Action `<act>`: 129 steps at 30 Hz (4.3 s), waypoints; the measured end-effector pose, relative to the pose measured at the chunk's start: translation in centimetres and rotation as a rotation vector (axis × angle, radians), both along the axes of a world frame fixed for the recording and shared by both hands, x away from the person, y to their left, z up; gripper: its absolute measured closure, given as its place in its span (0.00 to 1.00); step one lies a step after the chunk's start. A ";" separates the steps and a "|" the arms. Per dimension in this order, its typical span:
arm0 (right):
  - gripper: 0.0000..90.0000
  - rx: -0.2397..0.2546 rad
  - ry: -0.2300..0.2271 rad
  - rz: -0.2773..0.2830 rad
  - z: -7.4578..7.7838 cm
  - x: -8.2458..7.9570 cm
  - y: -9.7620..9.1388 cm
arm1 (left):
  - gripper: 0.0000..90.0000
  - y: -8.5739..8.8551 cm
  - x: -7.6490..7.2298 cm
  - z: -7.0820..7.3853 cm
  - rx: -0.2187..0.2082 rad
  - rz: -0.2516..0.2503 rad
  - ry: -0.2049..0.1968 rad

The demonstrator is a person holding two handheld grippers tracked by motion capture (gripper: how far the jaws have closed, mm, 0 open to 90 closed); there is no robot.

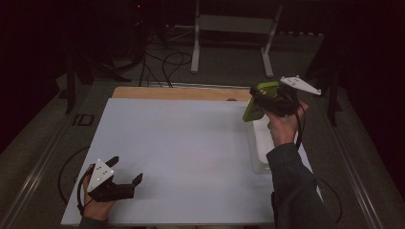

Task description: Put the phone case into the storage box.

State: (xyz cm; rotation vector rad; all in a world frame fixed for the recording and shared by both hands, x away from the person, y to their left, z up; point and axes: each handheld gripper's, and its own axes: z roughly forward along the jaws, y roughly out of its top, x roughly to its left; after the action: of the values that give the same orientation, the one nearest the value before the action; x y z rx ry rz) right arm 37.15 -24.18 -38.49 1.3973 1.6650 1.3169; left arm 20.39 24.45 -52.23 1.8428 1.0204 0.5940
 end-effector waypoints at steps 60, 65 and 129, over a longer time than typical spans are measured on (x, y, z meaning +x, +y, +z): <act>0.17 -0.062 0.046 -0.164 -1.2 3.9 -1.8 | 0.00 0.3 -0.3 -0.1 0.014 0.017 -0.012; 0.17 -0.060 0.049 -0.181 -1.3 4.2 -1.9 | 0.00 0.2 -0.3 -0.1 0.012 0.016 -0.011; 0.17 -0.134 0.133 -0.245 -4.8 7.4 -2.6 | 0.00 0.0 -0.4 -0.2 0.010 -0.004 -0.017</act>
State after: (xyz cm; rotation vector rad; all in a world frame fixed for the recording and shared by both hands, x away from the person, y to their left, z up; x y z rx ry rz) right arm 44.57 -26.82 -43.28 1.5793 1.5746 0.9770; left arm 19.98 24.46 -52.40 1.8448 1.0045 0.6123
